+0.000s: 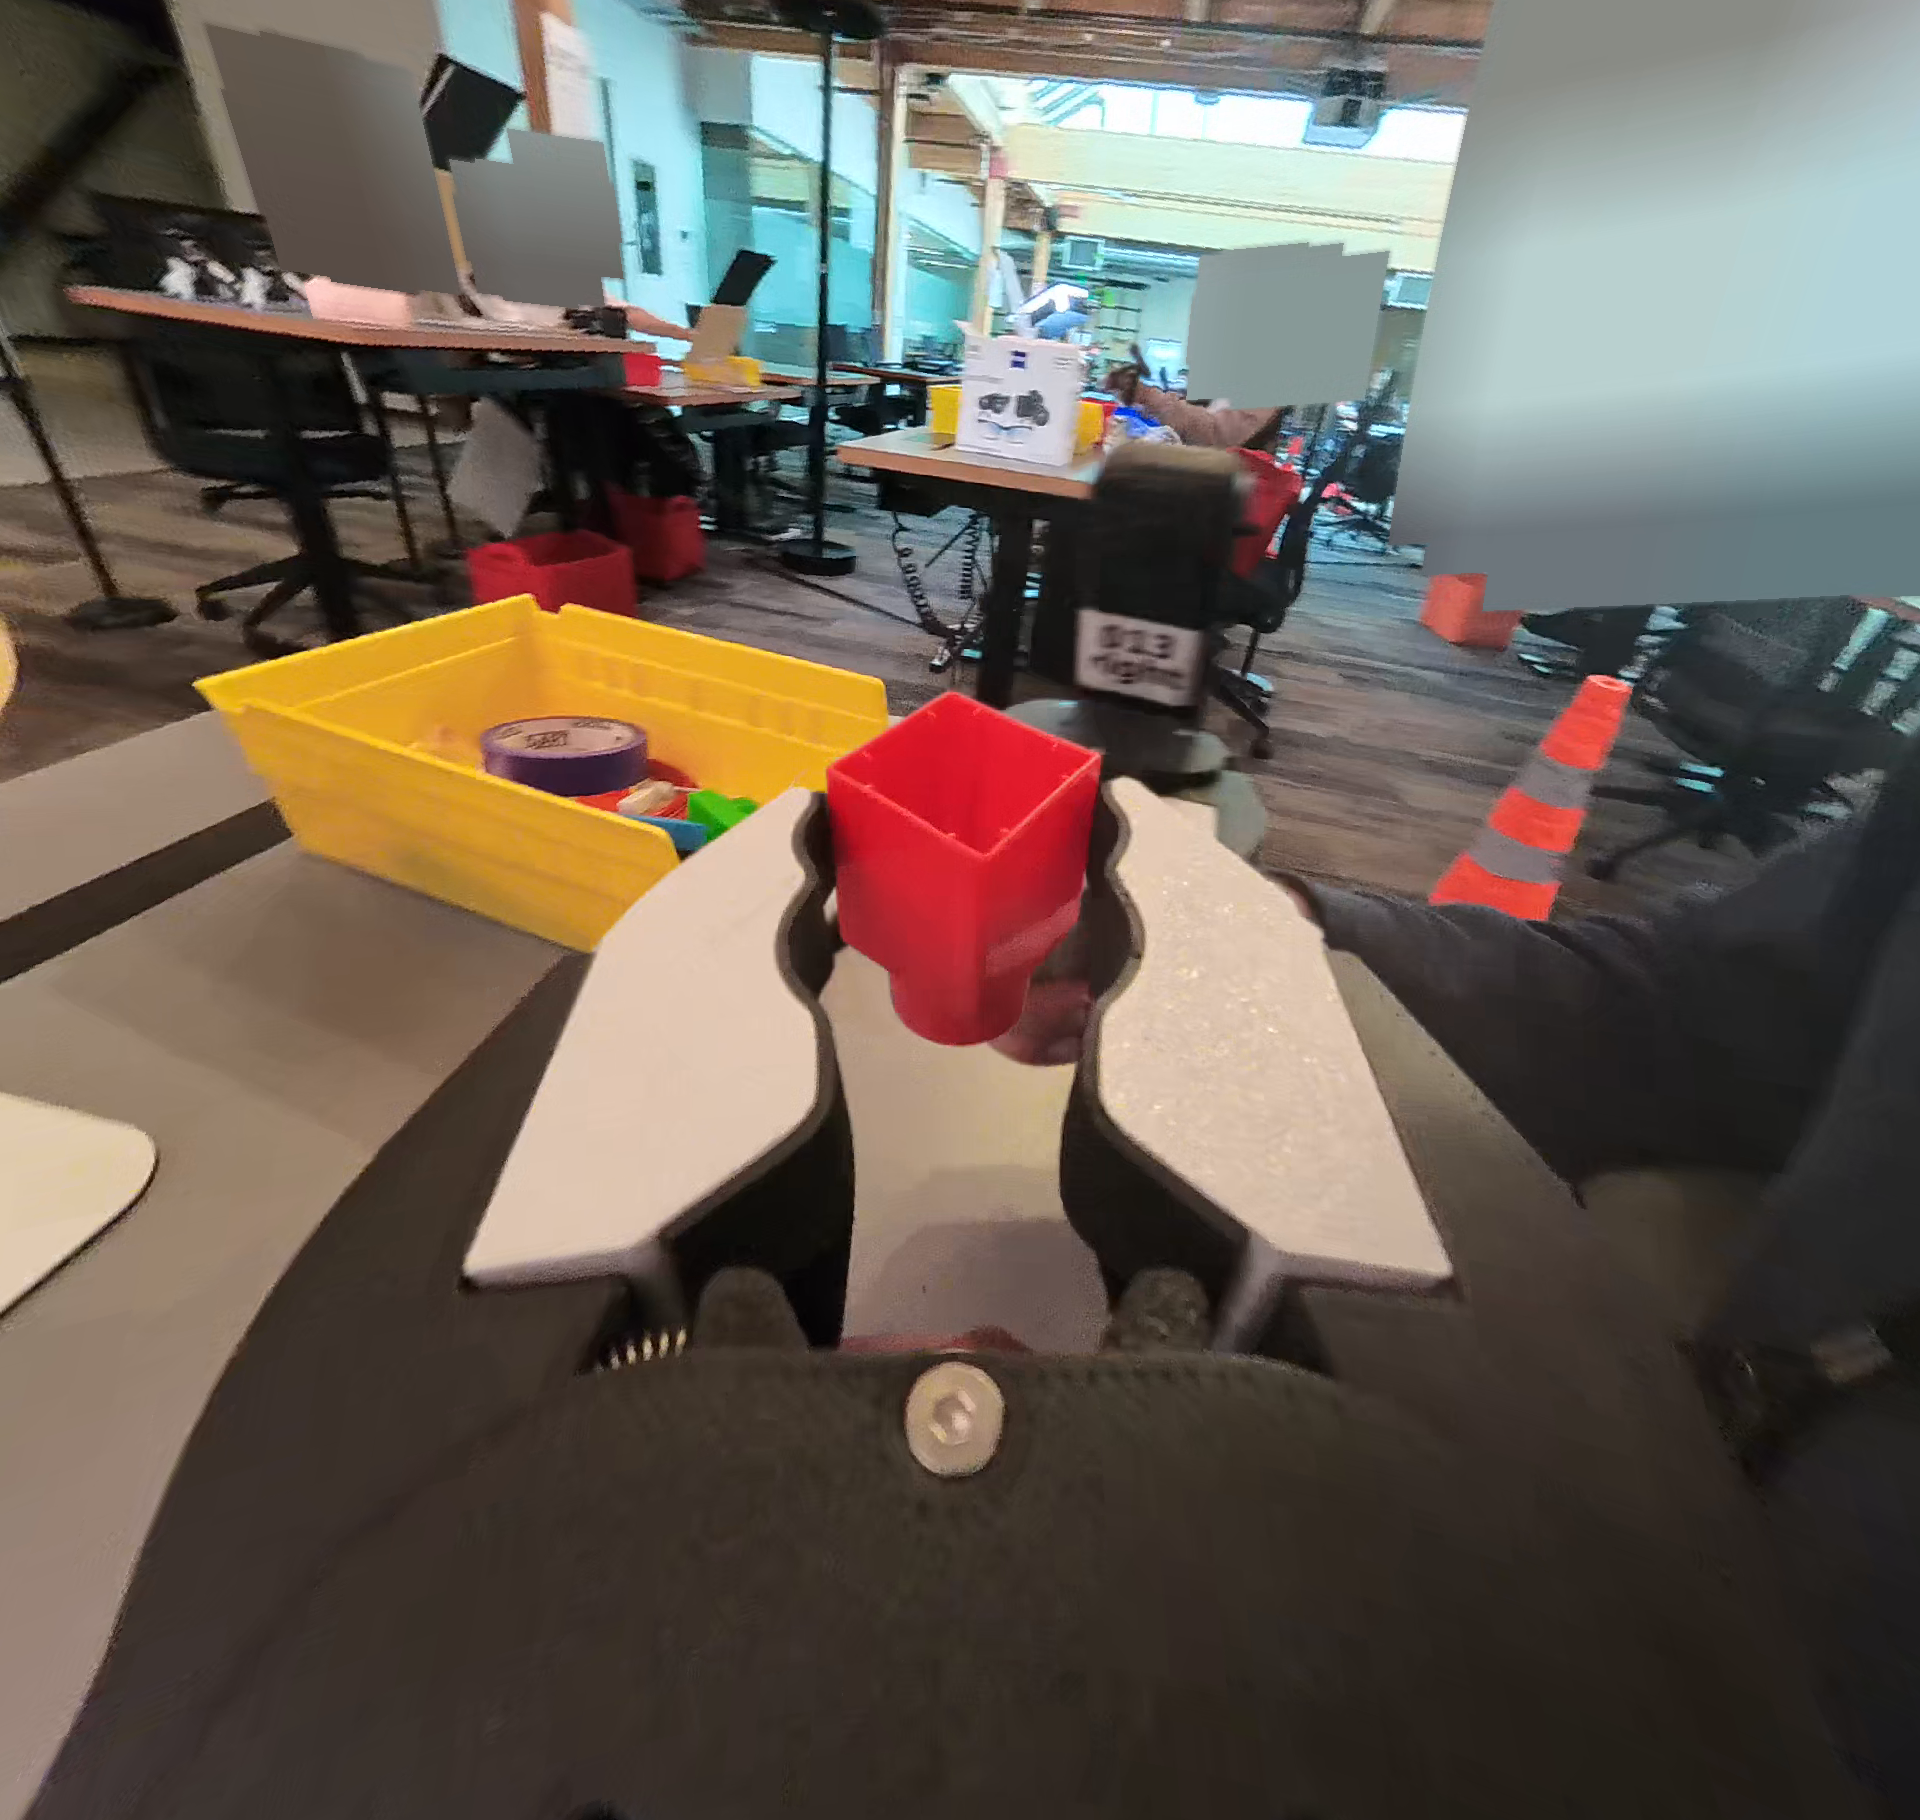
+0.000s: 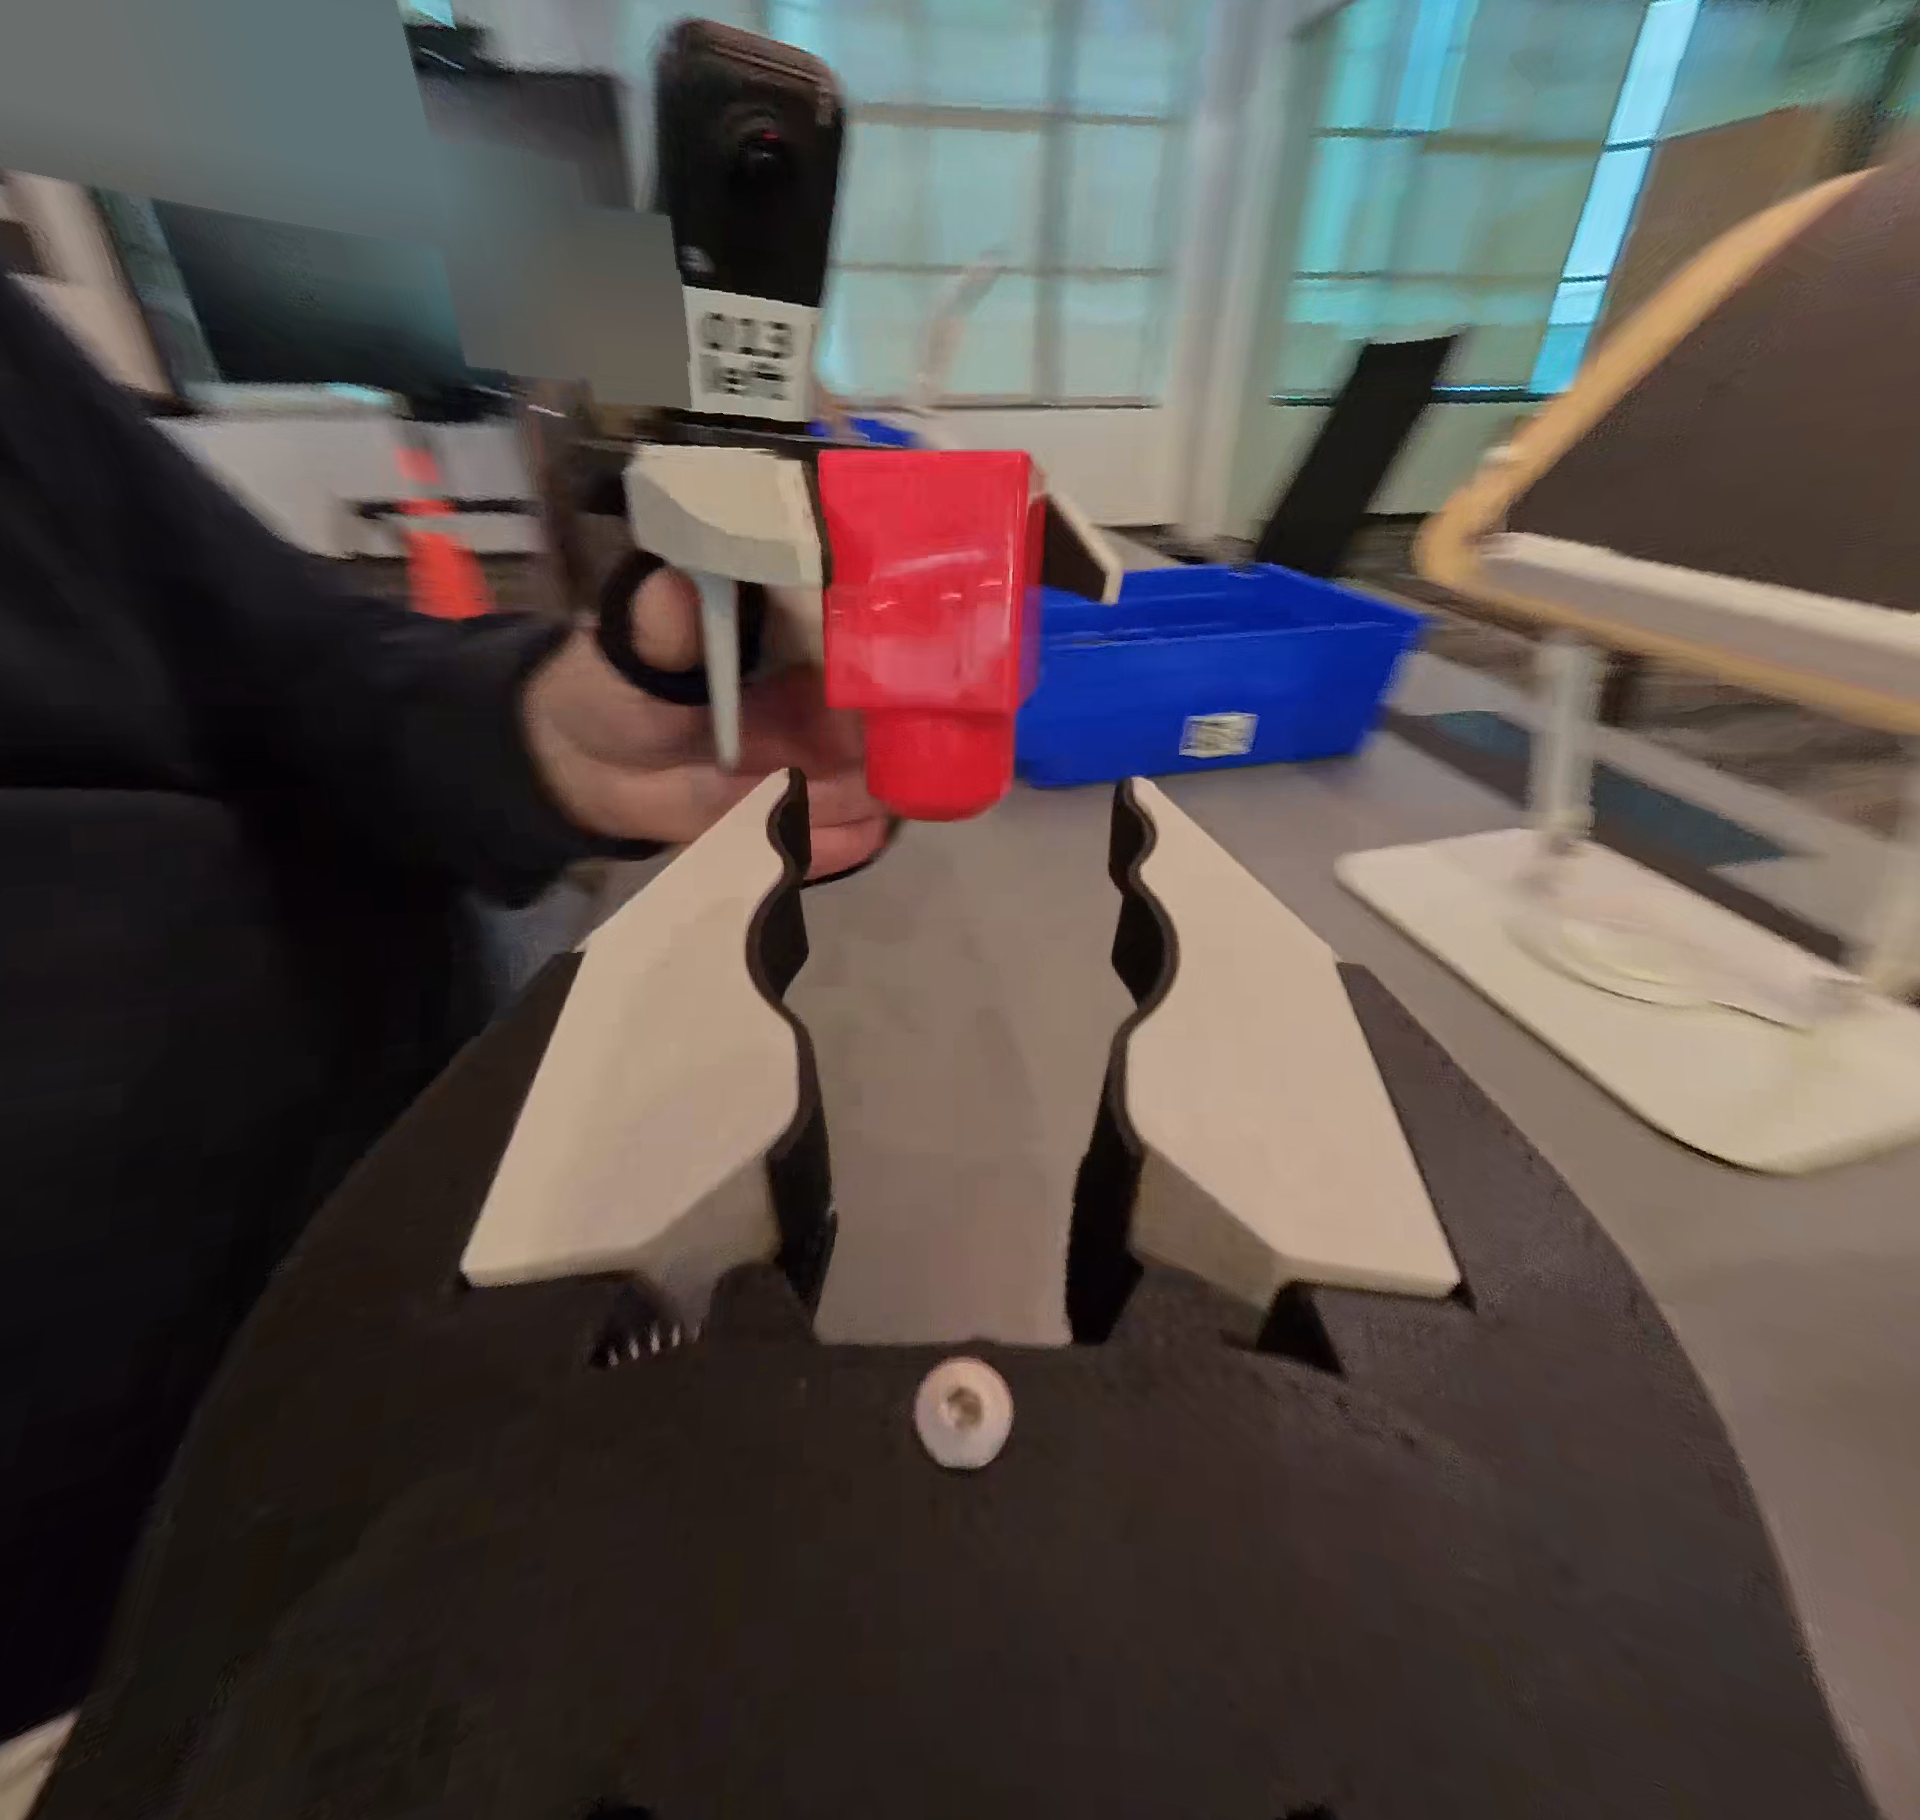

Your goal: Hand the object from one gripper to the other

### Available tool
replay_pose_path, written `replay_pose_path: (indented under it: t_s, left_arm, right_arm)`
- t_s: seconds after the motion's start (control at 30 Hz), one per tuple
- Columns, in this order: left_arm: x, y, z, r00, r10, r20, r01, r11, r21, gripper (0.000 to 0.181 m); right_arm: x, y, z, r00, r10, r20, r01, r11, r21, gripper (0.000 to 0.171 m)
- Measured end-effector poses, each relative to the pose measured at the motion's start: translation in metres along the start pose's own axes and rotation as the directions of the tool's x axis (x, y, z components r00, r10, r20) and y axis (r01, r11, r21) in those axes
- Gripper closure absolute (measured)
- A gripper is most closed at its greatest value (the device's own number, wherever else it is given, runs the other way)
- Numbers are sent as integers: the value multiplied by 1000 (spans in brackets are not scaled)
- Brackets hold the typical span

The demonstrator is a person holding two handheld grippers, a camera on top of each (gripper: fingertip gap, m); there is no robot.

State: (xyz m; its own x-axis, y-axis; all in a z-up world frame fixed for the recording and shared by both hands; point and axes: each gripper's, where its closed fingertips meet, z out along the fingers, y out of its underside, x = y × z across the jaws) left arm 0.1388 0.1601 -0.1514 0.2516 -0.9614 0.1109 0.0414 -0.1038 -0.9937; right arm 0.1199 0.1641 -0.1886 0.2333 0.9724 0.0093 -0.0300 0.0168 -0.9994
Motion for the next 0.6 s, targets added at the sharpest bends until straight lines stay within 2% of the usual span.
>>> replay_pose_path:
  t_s: [0.13, 0.23, 0.4, 0.6]
  left_arm:
    - [-14, 7, 5, 990, -67, 128, 67, 998, 0, 135]
    - [-19, 13, 8, 973, -124, 196, 124, 992, 14, 135]
    - [-30, 16, 5, 938, -164, 305, 157, 987, 45, 135]
    - [-32, 20, 6, 927, -132, 351, 135, 991, 18, 135]
  right_arm:
    - [19, 8, 3, 946, -164, -279, 125, 980, -154, 119]
    - [26, 14, 5, 875, -279, -395, 187, 949, -255, 123]
    - [26, 20, 9, 815, -357, -456, 206, 915, -347, 143]
    - [27, 23, 9, 838, -310, -449, 163, 927, -337, 143]
